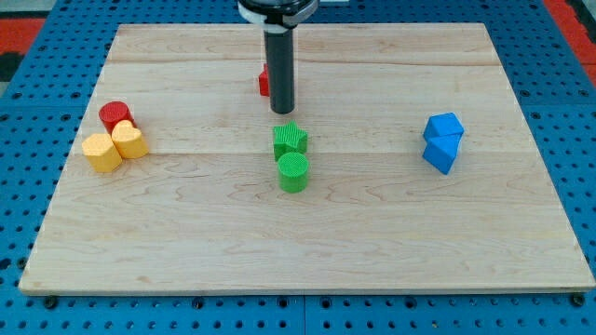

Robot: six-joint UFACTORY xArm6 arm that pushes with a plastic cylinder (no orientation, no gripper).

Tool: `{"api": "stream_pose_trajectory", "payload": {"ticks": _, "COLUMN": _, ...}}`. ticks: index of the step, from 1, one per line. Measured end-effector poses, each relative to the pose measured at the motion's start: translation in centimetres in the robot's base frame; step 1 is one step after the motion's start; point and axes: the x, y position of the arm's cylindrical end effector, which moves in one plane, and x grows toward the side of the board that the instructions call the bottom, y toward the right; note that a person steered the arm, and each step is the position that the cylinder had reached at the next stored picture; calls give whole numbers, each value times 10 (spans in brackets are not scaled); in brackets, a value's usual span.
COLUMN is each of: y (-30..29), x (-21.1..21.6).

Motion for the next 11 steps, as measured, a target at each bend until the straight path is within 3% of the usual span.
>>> {"api": "stream_pose_trajectory", "payload": {"ticks": 1, "y": 52, "x": -18}}
{"api": "stream_pose_trajectory", "payload": {"ticks": 2, "y": 38, "x": -47}}
{"api": "stream_pose_trajectory", "payload": {"ticks": 3, "y": -55, "x": -51}}
{"api": "stream_pose_trajectory", "payload": {"ticks": 5, "y": -121, "x": -19}}
{"api": "stream_pose_trajectory", "payload": {"ticks": 9, "y": -122, "x": 53}}
{"api": "stream_pose_trajectory", "payload": {"ticks": 10, "y": -147, "x": 70}}
{"api": "stream_pose_trajectory", "payload": {"ticks": 11, "y": -128, "x": 97}}
